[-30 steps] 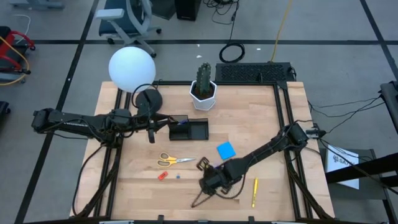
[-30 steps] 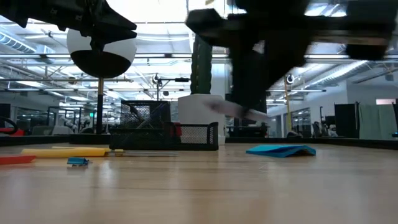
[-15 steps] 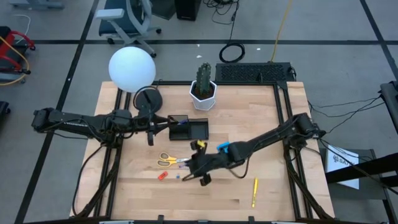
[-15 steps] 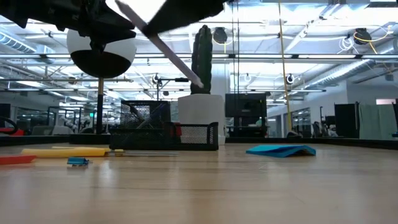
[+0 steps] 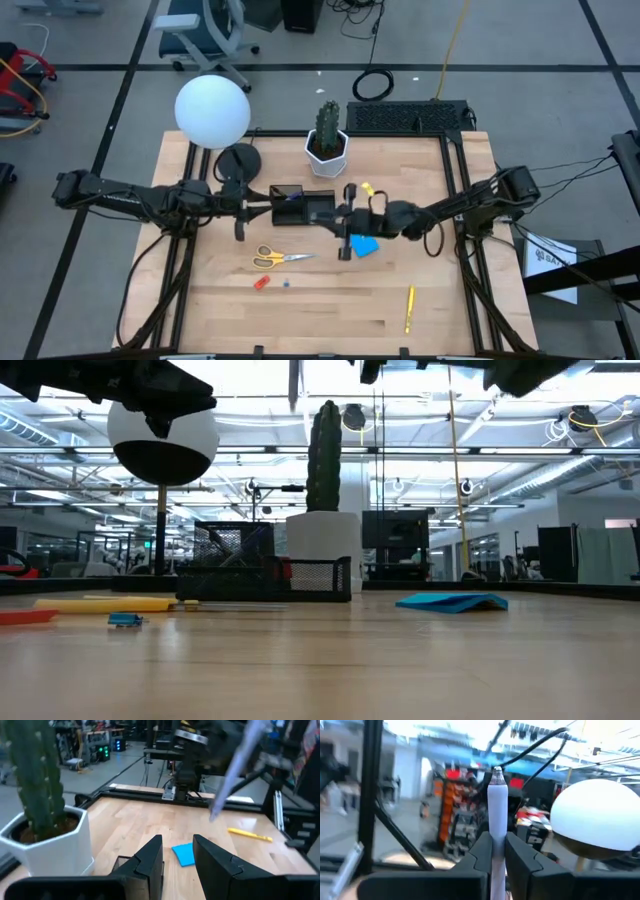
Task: Pick and place office supplies into organizer
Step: Put the purple pen into the desk organizer
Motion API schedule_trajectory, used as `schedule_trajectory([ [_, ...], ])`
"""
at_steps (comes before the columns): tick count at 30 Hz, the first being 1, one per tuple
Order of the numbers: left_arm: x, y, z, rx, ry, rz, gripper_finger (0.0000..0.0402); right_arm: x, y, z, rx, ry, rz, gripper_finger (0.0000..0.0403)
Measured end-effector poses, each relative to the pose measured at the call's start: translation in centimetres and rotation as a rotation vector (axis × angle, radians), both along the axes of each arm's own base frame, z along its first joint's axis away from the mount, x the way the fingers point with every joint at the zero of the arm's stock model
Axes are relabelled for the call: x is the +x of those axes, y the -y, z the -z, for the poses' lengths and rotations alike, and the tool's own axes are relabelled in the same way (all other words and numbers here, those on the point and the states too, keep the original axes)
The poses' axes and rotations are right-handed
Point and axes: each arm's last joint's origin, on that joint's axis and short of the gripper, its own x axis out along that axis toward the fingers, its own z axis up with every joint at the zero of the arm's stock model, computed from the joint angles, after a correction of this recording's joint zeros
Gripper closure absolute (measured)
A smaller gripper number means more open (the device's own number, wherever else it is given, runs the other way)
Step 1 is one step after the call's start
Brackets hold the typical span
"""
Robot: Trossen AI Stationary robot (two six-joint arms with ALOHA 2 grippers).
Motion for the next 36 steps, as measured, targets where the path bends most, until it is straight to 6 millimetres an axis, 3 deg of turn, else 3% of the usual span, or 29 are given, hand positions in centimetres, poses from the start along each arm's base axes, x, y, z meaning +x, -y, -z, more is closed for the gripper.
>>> schedule_trajectory([
  [7, 0.2, 1.4, 0.2, 0.180, -0.017, 0.088, 0.0286, -0.2, 0.6, -0.2, 0.094, 0.056, -0.097, 0.0381],
  [15, 2.2, 3.4, 1.1, 0.420, 0.000, 0.143, 0.0286, -0.3, 0.6, -0.5, 0.161, 0.090, -0.136, 0.0381],
  [23, 3.7, 5.2, 2.9, 0.786, -0.111, 0.024, 0.0286, -0.3, 0.6, -0.5, 0.295, 0.089, -0.175, 0.0381],
  [30, 4.3, 7.3, 4.1, 1.165, -0.146, 0.086, 0.0286, -0.3, 0.6, -0.3, 0.345, 0.071, -0.191, 0.0381],
  [34, 4.7, 8.0, 3.7, 1.154, -0.093, 0.031, 0.0286, -0.3, 0.5, -0.4, 0.324, 0.066, -0.222, 0.0381],
  [36, 4.9, 8.1, 2.8, 1.048, -0.036, -0.017, 0.0286, -0.3, 0.5, -0.5, 0.281, 0.079, -0.226, 0.0381],
])
